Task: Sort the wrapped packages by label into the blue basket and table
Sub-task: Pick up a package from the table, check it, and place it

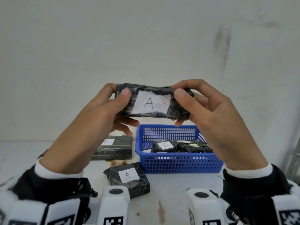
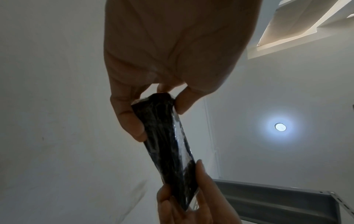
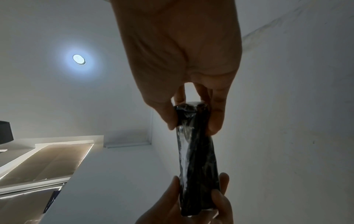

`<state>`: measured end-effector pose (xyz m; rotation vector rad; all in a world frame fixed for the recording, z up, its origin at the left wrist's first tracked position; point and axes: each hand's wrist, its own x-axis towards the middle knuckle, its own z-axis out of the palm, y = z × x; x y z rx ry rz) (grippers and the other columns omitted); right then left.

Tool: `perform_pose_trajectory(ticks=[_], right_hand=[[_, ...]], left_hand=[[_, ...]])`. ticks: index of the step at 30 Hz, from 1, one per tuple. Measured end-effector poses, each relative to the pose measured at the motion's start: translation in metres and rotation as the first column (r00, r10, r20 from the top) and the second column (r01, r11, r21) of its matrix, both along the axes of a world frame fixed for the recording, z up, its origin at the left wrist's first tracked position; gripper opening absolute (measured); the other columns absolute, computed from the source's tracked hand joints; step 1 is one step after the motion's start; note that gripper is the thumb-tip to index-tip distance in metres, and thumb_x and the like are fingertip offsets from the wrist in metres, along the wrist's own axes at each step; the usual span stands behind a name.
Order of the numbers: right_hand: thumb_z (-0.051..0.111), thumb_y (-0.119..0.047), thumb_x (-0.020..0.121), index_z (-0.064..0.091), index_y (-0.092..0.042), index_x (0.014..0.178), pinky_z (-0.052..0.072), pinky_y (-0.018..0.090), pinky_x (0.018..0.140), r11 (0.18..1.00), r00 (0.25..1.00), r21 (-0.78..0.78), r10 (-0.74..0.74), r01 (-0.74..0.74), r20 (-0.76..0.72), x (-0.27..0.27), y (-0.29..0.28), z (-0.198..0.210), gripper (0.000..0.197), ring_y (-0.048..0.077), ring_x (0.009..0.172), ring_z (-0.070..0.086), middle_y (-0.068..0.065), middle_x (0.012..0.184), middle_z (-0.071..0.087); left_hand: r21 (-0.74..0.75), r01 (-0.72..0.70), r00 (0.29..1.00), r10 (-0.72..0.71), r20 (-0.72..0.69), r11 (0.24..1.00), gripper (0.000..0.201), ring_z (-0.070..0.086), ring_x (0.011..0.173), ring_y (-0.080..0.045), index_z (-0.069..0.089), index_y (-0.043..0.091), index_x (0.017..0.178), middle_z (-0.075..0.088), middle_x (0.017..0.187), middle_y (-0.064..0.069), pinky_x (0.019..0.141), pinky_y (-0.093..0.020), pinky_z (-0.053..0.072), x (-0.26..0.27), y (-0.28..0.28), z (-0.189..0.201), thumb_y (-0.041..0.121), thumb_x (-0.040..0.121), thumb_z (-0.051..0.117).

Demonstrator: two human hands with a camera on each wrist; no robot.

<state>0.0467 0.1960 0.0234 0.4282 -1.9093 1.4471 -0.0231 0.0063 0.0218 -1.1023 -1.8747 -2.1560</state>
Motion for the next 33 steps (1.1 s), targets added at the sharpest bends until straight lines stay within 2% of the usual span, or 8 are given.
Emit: perform_pose_trajectory(ticks=[8,13,18,21,23,25,30,33], right_hand=[[0.071,-0.045,0.07,0.061,-0.021,0.081,0.046,0.017,0.056,0.996,0.998,0.065,-0.061,0.061,-0.004,0.002,-0.005,0.001,0.028,0.003,0.057,0.054,-0.011,0.065,0.062],[0.077,-0.045,0.067,0.058,-0.024,0.08,0.057,0.04,0.071,0.991,0.996,0.099,-0.086,0.088,-0.025,0.001,-0.004,-0.001,0.03,0.024,0.071,0.067,0.006,0.078,0.068],[0.083,-0.028,0.074,0.056,-0.026,0.085,0.057,0.036,0.074,0.974,0.995,0.205,-0.092,0.095,-0.025,0.003,-0.002,0.0,0.03,0.018,0.074,0.066,-0.004,0.081,0.066],[0.078,-0.033,0.079,0.059,-0.035,0.101,0.055,0.03,0.064,0.979,0.999,0.197,-0.045,0.042,0.011,0.006,-0.001,0.001,0.029,0.006,0.068,0.066,-0.013,0.092,0.068],[0.068,-0.051,0.076,0.05,-0.048,0.126,0.057,0.033,0.07,0.987,0.996,0.158,-0.002,-0.012,0.088,0.008,0.002,0.002,0.053,0.011,0.067,0.068,-0.012,0.104,0.071],[0.064,-0.057,0.074,0.044,-0.052,0.134,0.056,0.039,0.084,0.988,0.993,0.151,-0.01,-0.008,0.118,0.009,0.004,0.002,0.062,0.019,0.07,0.068,-0.007,0.106,0.074],[0.066,-0.039,0.078,0.072,-0.028,0.112,0.056,0.035,0.096,0.993,0.992,0.095,-0.085,0.076,0.096,0.001,0.003,0.001,0.036,0.015,0.094,0.075,-0.004,0.103,0.077],[0.064,-0.045,0.078,0.071,-0.028,0.113,0.061,0.036,0.079,0.993,0.989,0.104,-0.065,0.051,0.136,0.0,0.0,0.0,0.039,0.022,0.079,0.076,-0.006,0.106,0.075]], left_hand=[[-0.125,-0.116,0.992,0.11,-0.057,0.985,0.026,0.061,0.061,-0.012,0.057,0.016,0.101,0.064,0.074,0.003,0.051,-0.027,0.045,0.007,0.007,-0.003,0.038,0.087,0.059],[-0.194,-0.223,0.973,0.205,-0.109,0.955,0.033,0.054,0.05,-0.001,0.054,0.025,0.098,0.061,0.064,0.011,0.058,-0.026,0.042,0.007,0.012,-0.007,0.053,0.082,0.057],[-0.147,-0.157,0.987,0.15,-0.056,0.977,0.058,0.062,0.062,-0.013,0.055,0.019,0.099,0.065,0.067,0.008,0.055,-0.035,0.041,0.007,0.013,-0.002,0.073,0.081,0.048],[-0.045,-0.108,0.994,0.108,-0.004,0.993,0.031,0.059,0.057,-0.016,0.049,0.016,0.09,0.063,0.06,0.008,0.048,-0.033,0.041,0.004,0.013,-0.001,0.046,0.097,0.045],[0.064,-0.065,0.997,0.063,0.037,0.996,0.012,0.056,0.052,-0.015,0.042,0.023,0.089,0.063,0.055,0.008,0.042,-0.029,0.044,0.001,0.012,0.001,0.02,0.096,0.051],[0.135,-0.032,0.999,0.026,0.046,0.99,0.033,0.059,0.05,-0.014,0.043,0.026,0.097,0.066,0.055,0.006,0.042,-0.027,0.048,-0.004,0.011,0.002,0.01,0.081,0.067],[0.121,-0.054,0.996,0.045,0.076,0.991,0.037,0.068,0.067,-0.019,0.057,0.011,0.096,0.072,0.074,-0.001,0.052,-0.031,0.052,-0.013,0.014,0.0,0.02,0.061,0.061],[0.12,-0.099,0.993,0.091,0.069,0.988,0.038,0.068,0.067,-0.018,0.057,0.01,0.097,0.072,0.076,-0.001,0.057,-0.035,0.049,-0.012,0.013,-0.001,0.027,0.063,0.063]])
